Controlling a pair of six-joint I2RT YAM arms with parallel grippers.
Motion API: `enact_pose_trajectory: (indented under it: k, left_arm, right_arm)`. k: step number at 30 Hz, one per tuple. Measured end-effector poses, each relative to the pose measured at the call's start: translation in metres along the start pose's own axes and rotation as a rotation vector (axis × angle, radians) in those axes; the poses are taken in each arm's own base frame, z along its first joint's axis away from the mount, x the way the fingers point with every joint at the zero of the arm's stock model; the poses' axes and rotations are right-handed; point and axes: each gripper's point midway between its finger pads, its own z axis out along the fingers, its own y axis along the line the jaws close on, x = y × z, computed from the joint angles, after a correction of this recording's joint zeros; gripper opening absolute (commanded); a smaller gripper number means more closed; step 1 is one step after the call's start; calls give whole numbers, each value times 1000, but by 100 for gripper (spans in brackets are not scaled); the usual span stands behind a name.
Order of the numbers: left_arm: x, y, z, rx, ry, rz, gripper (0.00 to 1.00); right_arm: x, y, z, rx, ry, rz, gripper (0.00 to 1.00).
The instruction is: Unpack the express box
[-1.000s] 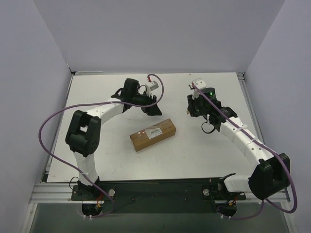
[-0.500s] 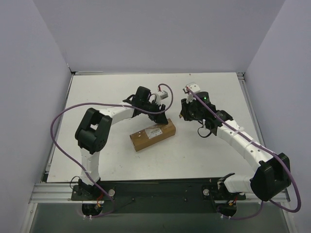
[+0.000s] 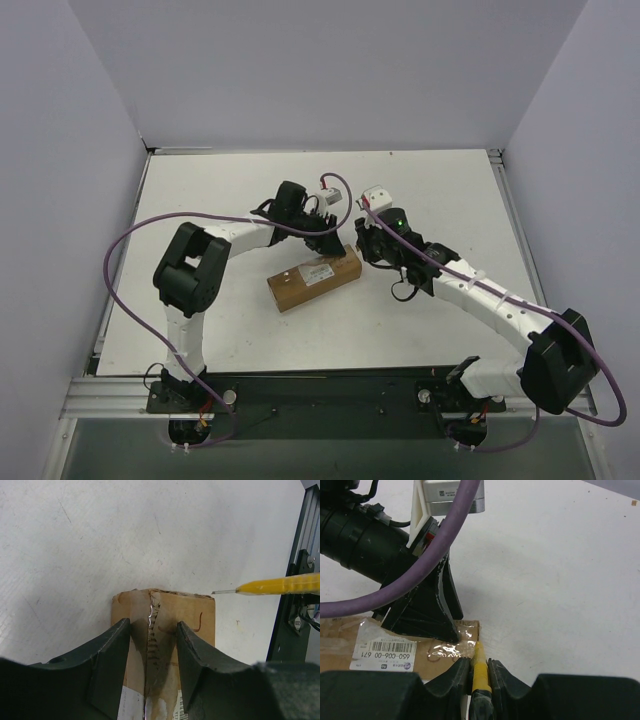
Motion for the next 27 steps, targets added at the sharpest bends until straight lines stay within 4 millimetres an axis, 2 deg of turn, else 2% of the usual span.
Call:
enact_pose_trajectory:
  k: [12, 27]
  left_arm:
    - [1, 0, 0, 7, -16, 3, 50]
    - [2, -1, -1, 9, -24, 9, 50]
  right_arm:
    - [-12, -4, 4, 45, -68, 7, 0]
    - [-3, 3, 18, 16, -40, 0, 0]
